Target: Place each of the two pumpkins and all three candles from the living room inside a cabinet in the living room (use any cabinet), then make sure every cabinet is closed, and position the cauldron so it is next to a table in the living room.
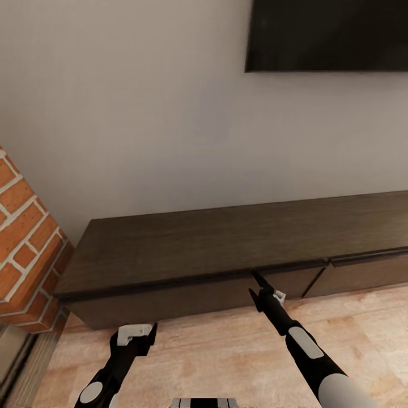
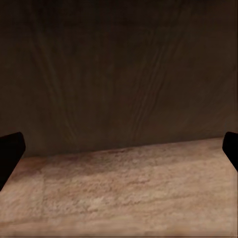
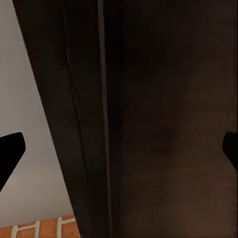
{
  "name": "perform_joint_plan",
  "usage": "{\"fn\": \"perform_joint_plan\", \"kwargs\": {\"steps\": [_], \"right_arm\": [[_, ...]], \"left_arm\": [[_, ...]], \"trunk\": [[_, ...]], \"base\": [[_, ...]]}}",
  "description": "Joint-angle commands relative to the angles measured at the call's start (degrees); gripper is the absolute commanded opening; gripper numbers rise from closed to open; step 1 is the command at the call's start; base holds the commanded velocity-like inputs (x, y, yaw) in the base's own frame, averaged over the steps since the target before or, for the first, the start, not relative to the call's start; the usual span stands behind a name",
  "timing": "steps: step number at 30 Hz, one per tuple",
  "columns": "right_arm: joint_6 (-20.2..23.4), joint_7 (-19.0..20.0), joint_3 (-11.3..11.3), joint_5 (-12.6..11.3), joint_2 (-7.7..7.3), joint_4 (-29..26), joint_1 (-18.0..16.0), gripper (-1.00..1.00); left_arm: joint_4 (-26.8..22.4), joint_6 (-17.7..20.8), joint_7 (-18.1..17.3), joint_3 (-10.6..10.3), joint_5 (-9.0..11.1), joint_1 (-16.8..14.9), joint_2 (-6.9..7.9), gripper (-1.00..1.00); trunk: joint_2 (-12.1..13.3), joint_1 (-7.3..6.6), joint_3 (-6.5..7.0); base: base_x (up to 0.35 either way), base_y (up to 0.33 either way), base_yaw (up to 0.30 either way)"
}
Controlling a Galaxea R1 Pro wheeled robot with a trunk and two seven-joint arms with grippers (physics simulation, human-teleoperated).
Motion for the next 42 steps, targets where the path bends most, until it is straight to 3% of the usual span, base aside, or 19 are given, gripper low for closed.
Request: {"fn": "perform_joint_plan", "kwargs": {"steps": [1, 4, 42], "right_arm": [[0.19, 0.13, 0.31, -0.61, -0.07, 0.03, -0.03, 1.0], [0.19, 0.15, 0.33, -0.61, -0.07, 0.03, -0.03, 1.0], [0.36, 0.08, 0.35, -0.61, -0.07, 0.03, -0.03, 1.0]], "left_arm": [[-0.09, 0.34, -0.32, 0.12, -0.01, -0.01, -0.05, 1.0], [-0.09, 0.35, -0.33, 0.11, -0.01, -0.01, -0.06, 1.0], [-0.09, 0.26, -0.32, 0.1, -0.01, -0.01, -0.07, 1.0]], "trunk": [[-0.04, 0.01, -0.27], [-0.08, 0.09, -0.94], [-0.08, 0.09, -0.94]], "base": [[0.0, 0.0, 0.0], [0.0, 0.0, 0.0], [0.021, 0.001, 0.0]]}}
